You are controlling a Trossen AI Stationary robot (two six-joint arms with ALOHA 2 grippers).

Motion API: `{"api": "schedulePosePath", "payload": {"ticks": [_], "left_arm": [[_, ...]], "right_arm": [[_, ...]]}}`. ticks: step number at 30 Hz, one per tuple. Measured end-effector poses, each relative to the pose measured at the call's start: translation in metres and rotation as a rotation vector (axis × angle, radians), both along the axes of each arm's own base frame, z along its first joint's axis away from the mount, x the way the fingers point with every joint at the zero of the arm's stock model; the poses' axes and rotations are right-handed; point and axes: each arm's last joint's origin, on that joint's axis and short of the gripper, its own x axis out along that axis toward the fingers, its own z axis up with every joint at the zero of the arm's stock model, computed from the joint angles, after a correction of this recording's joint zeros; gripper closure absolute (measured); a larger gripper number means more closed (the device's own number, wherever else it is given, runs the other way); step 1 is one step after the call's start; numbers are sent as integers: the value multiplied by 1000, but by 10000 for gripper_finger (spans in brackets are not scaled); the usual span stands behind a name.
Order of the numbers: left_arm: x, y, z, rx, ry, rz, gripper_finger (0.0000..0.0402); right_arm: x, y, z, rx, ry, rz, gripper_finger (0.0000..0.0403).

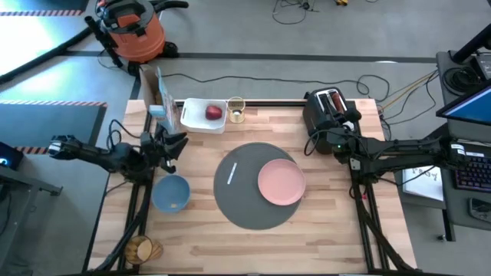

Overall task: Arrange a breakfast setting
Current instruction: Put the blue bowl beside the pink plate on the gray mat

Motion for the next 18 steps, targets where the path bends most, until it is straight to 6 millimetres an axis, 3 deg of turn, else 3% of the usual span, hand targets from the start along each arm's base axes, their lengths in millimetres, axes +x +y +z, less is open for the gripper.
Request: {"api": "schedulePosePath", "payload": {"ticks": [3, 7, 13, 18], "left_arm": [[10, -2, 21, -4, 107, 18, 297], [23, -2, 42, -135, 273, 110, 296], [51, -6, 44, -314, 409, 224, 296], [69, -9, 34, -421, 473, 319, 295]], "right_arm": [[0, 0, 0, 0, 0, 0, 310], [0, 0, 0, 0, 0, 0, 310], [0, 0, 0, 0, 0, 0, 310], [0, 0, 0, 0, 0, 0, 310]]}}
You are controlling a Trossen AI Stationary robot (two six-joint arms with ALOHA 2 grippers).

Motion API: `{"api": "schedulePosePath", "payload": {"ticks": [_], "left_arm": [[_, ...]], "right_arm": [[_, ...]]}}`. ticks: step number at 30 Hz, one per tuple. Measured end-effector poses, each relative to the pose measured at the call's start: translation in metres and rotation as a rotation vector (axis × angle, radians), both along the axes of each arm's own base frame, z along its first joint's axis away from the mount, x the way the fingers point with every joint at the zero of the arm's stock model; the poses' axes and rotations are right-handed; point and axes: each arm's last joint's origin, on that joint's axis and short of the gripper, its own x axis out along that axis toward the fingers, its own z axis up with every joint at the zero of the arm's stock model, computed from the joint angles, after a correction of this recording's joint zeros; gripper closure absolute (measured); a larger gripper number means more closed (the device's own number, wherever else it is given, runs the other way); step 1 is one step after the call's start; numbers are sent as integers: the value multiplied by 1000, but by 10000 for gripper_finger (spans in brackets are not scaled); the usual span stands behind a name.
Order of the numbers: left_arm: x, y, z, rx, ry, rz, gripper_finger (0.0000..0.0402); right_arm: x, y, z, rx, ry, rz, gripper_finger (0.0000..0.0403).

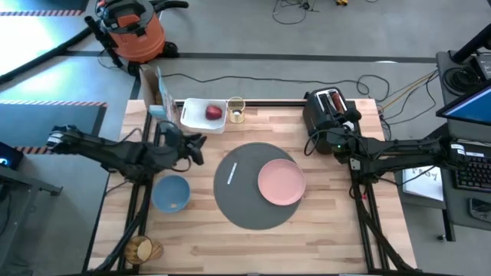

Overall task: Arrange a breakfast setting
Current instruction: Put the blue bowl beside the pink plate on the gray mat

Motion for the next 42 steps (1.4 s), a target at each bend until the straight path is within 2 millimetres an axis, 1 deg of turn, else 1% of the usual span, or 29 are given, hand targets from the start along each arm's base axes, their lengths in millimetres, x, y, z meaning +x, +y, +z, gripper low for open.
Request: {"api": "schedulePosePath", "payload": {"ticks": [3, 5, 13, 15, 17, 22, 26, 30, 34, 38, 42], "left_arm": [[10, -2, -6, -37, 35, 36, 282], [16, -3, -8, -52, 43, 55, 263], [37, -9, -14, -70, 139, 51, 145], [41, -10, -15, -77, 167, 46, 126], [46, -11, -16, -83, 182, 50, 114], [53, -13, -17, -109, 232, 57, 112], [55, -14, -20, -145, 298, 91, 118], [52, -13, -24, -203, 342, 172, 121], [45, -14, -29, -325, 439, 215, 122], [39, -17, -25, -460, 526, 146, 122], [35, -23, -16, -611, 576, -3, 122]], "right_arm": [[0, 0, 0, 0, 0, 0, 310], [0, 0, 0, 0, 0, 0, 310], [0, 0, 0, 0, 0, 0, 310], [0, 0, 0, 0, 0, 0, 310], [0, 0, 0, 0, -1, 0, 310], [0, 0, 0, 0, 0, 0, 310], [0, 0, 0, 0, -1, 0, 310], [0, 0, 0, 0, 0, 0, 310], [0, 0, 0, 0, 0, 0, 310], [0, 0, 0, 0, 0, 0, 310], [0, 0, 0, 0, 0, 0, 310]]}}
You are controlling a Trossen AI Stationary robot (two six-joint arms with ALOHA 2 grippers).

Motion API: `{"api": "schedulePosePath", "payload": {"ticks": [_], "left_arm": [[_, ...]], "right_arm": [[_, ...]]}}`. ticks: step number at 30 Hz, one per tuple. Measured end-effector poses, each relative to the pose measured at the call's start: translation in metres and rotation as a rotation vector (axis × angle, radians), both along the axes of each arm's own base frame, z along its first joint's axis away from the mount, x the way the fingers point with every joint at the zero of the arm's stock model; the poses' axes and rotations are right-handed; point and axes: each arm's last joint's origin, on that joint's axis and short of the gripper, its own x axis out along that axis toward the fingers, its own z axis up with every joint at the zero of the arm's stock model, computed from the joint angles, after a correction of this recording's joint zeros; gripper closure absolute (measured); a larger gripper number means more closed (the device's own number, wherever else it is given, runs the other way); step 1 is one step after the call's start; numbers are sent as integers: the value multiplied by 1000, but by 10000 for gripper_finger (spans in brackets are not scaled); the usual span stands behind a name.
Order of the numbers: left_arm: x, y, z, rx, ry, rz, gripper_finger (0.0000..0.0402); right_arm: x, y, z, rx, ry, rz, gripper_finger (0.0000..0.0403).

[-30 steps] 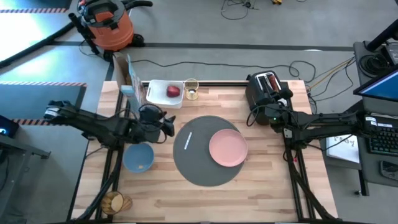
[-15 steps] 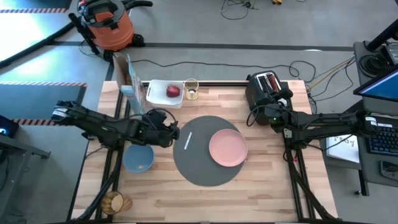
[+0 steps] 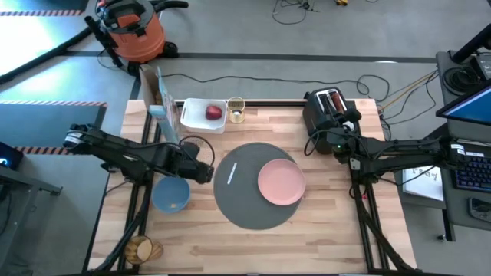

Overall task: Arrange a breakfast setting
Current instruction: Put the blue bowl beside the pink plate on the gray mat

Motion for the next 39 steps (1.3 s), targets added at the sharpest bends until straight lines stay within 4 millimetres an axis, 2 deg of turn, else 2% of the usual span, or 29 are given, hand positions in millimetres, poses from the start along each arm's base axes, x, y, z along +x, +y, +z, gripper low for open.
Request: {"api": "schedulePosePath", "payload": {"ticks": [6, 10, 16, 21, 30, 39], "left_arm": [[-2, -21, -3, -328, 83, -110, 122], [-2, -35, -8, -422, 129, -104, 122], [-1, -44, -16, -427, 180, -61, 122], [3, -47, -33, -405, 292, -39, 122], [16, -53, -58, -377, 407, -124, 124], [23, -55, -81, -342, 506, -122, 176]], "right_arm": [[0, 0, 0, 0, 0, 0, 310], [0, 0, 0, 0, 0, 0, 310], [0, 0, 0, 0, 0, -1, 310], [0, 0, 0, 0, 0, 0, 310], [0, 0, 0, 0, 0, 0, 310], [0, 0, 0, 0, 0, -1, 310]]}}
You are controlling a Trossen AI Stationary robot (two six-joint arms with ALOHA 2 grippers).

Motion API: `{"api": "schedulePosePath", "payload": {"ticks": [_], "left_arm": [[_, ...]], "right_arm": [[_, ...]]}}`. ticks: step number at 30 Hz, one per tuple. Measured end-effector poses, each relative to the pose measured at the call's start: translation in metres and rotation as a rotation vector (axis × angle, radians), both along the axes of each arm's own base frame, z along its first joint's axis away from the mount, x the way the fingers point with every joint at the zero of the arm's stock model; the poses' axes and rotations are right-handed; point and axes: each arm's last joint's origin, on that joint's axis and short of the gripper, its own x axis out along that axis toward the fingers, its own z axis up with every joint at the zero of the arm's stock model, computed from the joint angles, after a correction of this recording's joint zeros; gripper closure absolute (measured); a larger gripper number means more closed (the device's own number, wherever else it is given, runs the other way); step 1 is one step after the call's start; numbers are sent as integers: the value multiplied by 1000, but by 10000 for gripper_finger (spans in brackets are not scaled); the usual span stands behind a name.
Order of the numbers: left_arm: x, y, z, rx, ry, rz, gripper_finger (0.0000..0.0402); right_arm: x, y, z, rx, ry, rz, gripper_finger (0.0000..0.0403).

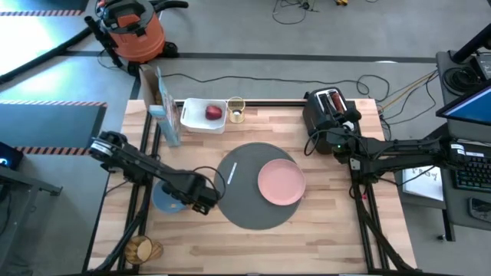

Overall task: Arrange a breakfast setting
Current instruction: Put the blue bowl beside the pink plate on the gray mat

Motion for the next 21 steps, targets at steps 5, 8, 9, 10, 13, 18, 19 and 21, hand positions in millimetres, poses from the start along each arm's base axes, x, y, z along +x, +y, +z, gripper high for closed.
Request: {"api": "schedulePosePath", "payload": {"ticks": [5, 8, 9, 10, 13, 18, 19, 21], "left_arm": [[2, -1, -10, 10, 35, -23, 220], [3, -1, -12, 9, 46, -33, 251], [3, -1, -12, 5, 47, -34, 264], [3, -1, -12, 2, 48, -36, 276], [2, -2, -10, -13, 43, -36, 318], [1, -1, -6, -21, 26, -35, 389], [2, -1, -5, -22, 23, -35, 395], [4, -2, -2, -29, 9, -47, 395]], "right_arm": [[0, 0, 0, 0, 0, 0, 310], [0, 0, 0, 0, 0, 0, 310], [0, 0, 0, 0, 0, 0, 310], [0, 0, 0, 0, 0, 0, 310], [0, 0, 0, 0, 0, 0, 310], [0, 0, 0, 0, 0, 0, 310], [0, 0, 0, 0, 0, 0, 310], [0, 0, 0, 0, 0, 1, 310]]}}
